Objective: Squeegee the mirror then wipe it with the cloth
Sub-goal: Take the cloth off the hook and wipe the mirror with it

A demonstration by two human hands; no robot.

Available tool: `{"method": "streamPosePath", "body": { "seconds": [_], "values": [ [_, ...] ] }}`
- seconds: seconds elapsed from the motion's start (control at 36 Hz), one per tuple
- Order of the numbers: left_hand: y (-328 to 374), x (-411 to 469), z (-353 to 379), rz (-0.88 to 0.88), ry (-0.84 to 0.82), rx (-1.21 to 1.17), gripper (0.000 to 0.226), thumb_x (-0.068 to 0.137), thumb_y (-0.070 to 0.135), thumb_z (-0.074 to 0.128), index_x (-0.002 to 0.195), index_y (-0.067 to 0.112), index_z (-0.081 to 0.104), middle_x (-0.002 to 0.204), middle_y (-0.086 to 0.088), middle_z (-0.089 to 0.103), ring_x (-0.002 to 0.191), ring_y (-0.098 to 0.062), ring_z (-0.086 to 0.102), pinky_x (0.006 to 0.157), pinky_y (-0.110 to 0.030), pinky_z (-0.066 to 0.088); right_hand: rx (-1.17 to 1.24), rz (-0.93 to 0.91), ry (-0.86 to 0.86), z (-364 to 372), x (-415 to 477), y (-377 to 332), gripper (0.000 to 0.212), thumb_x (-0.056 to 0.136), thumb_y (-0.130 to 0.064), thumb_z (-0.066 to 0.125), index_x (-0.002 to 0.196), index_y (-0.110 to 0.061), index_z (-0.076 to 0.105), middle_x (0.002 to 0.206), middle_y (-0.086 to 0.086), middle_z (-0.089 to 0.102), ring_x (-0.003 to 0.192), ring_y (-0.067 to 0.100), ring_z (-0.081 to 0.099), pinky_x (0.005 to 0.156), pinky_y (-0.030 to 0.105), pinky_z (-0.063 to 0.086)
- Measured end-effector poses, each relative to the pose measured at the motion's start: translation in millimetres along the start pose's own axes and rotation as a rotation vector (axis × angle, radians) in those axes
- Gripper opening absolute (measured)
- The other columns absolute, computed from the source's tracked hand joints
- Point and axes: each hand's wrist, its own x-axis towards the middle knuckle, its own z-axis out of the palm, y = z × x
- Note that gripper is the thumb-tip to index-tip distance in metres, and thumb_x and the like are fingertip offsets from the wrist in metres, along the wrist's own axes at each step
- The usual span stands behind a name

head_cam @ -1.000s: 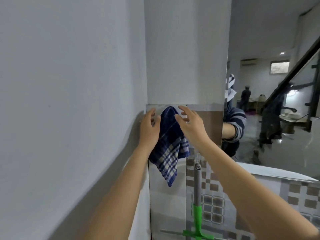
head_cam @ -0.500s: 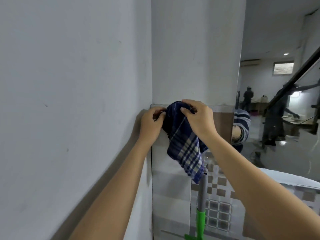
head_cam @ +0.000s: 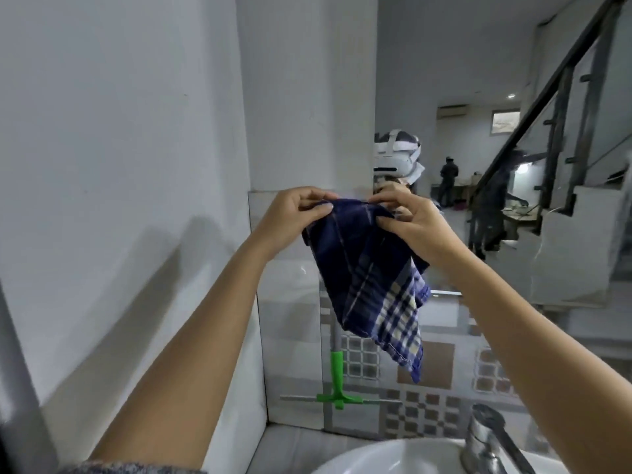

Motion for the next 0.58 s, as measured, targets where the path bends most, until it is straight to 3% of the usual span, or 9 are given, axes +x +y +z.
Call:
{"method": "streamPosePath", "body": {
  "seconds": [0.11, 0.19, 0.31, 0.39, 0.47, 0.58],
  "values": [
    [24, -2, 37, 0.062, -0.019, 0.059, 0.016, 0.087, 0.008, 0.061, 0.097, 0.017, 0.070, 0.099, 0.004, 0.070, 0.092, -0.004, 0.064, 0.084, -0.015, 0.049, 0.028, 0.061, -0.126, -36, -35, 5, 0.034, 0.080, 0.001, 0.067, 0.099, -0.026, 0.061, 0.104, 0.009, 0.057, 0.089, 0.007, 0.053, 0.080, 0.015, 0.047],
    [43, -1, 64, 0.105, -0.053, 0.124, 0.016, 0.087, 0.006, 0.060, 0.100, 0.008, 0.070, 0.101, -0.003, 0.070, 0.094, -0.007, 0.064, 0.088, -0.014, 0.046, 0.069, 0.160, -0.200, -60, -57, 10, 0.037, 0.077, 0.001, 0.070, 0.108, -0.019, 0.060, 0.104, 0.006, 0.056, 0.096, 0.012, 0.055, 0.085, 0.020, 0.046],
    [62, -2, 93, 0.151, -0.069, 0.151, 0.017, 0.086, 0.006, 0.061, 0.100, 0.005, 0.070, 0.102, -0.005, 0.071, 0.099, -0.011, 0.064, 0.093, -0.017, 0.045, 0.208, 0.259, -0.210, -89, -82, 8, 0.049, 0.070, -0.027, 0.072, 0.116, -0.015, 0.060, 0.109, 0.014, 0.065, 0.101, 0.022, 0.063, 0.092, 0.031, 0.050],
    [70, -4, 108, 0.169, -0.038, 0.167, 0.016, 0.085, 0.008, 0.063, 0.099, 0.009, 0.071, 0.100, -0.002, 0.071, 0.097, -0.007, 0.064, 0.093, -0.016, 0.045, 0.230, 0.261, -0.173, -108, -95, 7, 0.029, 0.079, -0.019, 0.067, 0.107, -0.010, 0.065, 0.097, 0.010, 0.068, 0.085, 0.013, 0.065, 0.082, 0.022, 0.052],
    [71, -9, 120, 0.159, -0.013, 0.192, 0.015, 0.083, 0.012, 0.066, 0.098, 0.014, 0.071, 0.097, 0.001, 0.071, 0.096, -0.008, 0.064, 0.095, -0.025, 0.047, 0.151, 0.280, -0.198, -122, -106, 12, 0.016, 0.084, -0.012, 0.066, 0.099, -0.007, 0.068, 0.085, 0.003, 0.067, 0.070, 0.000, 0.062, 0.067, 0.009, 0.049],
    [72, -22, 136, 0.136, 0.016, 0.254, 0.015, 0.083, 0.015, 0.066, 0.098, 0.014, 0.072, 0.096, 0.002, 0.071, 0.095, -0.006, 0.064, 0.095, -0.024, 0.047, 0.038, 0.326, -0.276, -131, -121, 22, 0.005, 0.082, -0.016, 0.069, 0.087, -0.015, 0.068, 0.079, -0.002, 0.064, 0.068, 0.002, 0.058, 0.067, 0.012, 0.046]
  ]
}}
